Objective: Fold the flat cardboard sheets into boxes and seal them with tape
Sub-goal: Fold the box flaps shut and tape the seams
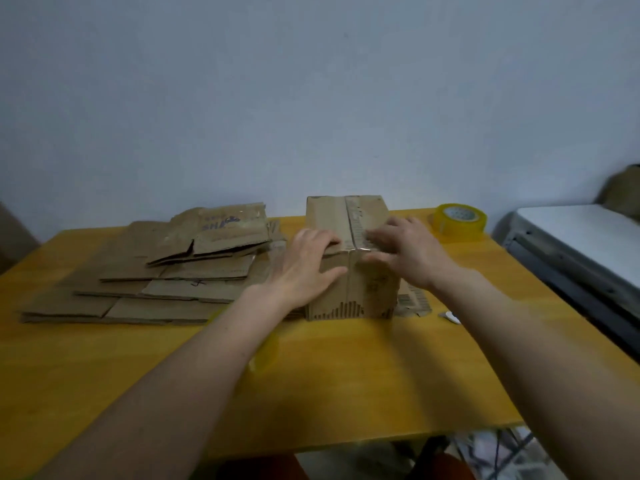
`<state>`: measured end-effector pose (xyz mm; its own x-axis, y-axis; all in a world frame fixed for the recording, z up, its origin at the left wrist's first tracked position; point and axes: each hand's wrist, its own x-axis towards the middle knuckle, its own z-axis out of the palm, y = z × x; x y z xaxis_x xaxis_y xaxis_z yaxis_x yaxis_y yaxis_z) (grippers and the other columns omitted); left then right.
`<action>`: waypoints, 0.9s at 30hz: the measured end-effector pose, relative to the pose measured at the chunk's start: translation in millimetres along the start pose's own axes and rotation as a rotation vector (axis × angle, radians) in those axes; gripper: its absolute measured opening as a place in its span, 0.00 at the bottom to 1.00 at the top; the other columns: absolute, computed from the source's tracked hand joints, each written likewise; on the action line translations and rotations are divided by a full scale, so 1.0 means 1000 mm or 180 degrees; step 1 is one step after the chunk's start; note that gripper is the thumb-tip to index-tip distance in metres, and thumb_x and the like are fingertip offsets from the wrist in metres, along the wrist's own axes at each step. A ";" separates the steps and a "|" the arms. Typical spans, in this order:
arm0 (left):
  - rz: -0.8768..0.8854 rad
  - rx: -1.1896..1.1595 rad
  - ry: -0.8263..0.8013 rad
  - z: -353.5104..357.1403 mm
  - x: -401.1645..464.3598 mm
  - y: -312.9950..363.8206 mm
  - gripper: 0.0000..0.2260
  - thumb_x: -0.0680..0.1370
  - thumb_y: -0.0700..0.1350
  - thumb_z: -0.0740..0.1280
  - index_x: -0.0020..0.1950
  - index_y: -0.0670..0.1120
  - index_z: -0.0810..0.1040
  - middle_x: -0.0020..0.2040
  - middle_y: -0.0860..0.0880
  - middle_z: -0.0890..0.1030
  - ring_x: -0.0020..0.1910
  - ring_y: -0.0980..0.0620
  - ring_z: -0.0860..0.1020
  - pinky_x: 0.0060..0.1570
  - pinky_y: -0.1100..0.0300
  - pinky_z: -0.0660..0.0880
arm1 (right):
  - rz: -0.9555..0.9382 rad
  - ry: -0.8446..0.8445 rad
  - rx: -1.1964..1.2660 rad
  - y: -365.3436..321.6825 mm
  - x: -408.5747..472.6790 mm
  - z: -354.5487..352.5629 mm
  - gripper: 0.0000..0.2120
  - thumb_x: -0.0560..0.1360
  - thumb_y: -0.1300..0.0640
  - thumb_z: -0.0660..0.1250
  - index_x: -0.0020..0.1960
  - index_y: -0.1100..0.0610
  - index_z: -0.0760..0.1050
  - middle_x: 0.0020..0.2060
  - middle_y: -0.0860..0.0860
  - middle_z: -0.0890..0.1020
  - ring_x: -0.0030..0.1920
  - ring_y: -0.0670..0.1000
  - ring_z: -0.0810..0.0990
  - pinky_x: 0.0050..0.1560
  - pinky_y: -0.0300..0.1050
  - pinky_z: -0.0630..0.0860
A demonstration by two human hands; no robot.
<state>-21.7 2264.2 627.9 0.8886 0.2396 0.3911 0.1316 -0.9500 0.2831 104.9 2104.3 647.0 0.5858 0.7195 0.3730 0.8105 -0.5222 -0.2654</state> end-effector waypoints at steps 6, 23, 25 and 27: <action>0.0100 -0.0066 -0.0061 0.002 0.001 -0.003 0.29 0.75 0.52 0.69 0.73 0.51 0.63 0.65 0.54 0.67 0.66 0.54 0.64 0.62 0.54 0.69 | -0.0099 -0.0018 -0.0153 -0.024 0.012 0.010 0.23 0.73 0.40 0.67 0.65 0.48 0.76 0.53 0.51 0.71 0.56 0.53 0.66 0.56 0.47 0.65; -0.0296 0.0851 -0.0973 0.009 0.053 -0.003 0.50 0.71 0.74 0.50 0.77 0.36 0.43 0.78 0.38 0.44 0.78 0.42 0.43 0.74 0.54 0.42 | -0.0378 -0.1121 -0.0008 -0.016 0.023 0.003 0.23 0.82 0.51 0.47 0.75 0.55 0.62 0.75 0.49 0.61 0.75 0.48 0.59 0.75 0.43 0.53; -0.0279 0.0831 -0.1024 0.010 0.051 -0.003 0.52 0.69 0.76 0.49 0.77 0.37 0.43 0.78 0.38 0.45 0.78 0.43 0.43 0.74 0.53 0.42 | -0.0190 -0.1286 -0.0068 -0.014 0.045 0.003 0.23 0.82 0.51 0.47 0.74 0.55 0.63 0.76 0.50 0.61 0.74 0.51 0.61 0.74 0.47 0.57; -0.0293 0.0785 -0.1027 0.009 0.051 -0.003 0.53 0.69 0.76 0.49 0.78 0.38 0.43 0.79 0.39 0.45 0.78 0.43 0.43 0.74 0.53 0.42 | -0.0138 -0.1430 -0.0164 -0.014 0.063 0.008 0.22 0.83 0.53 0.46 0.74 0.59 0.62 0.75 0.54 0.61 0.75 0.53 0.59 0.73 0.46 0.55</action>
<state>27.6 2277.1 639.5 0.9552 0.2879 0.0683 0.2832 -0.9564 0.0706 130.5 2160.4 667.2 0.5039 0.8627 -0.0430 0.8398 -0.5009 -0.2093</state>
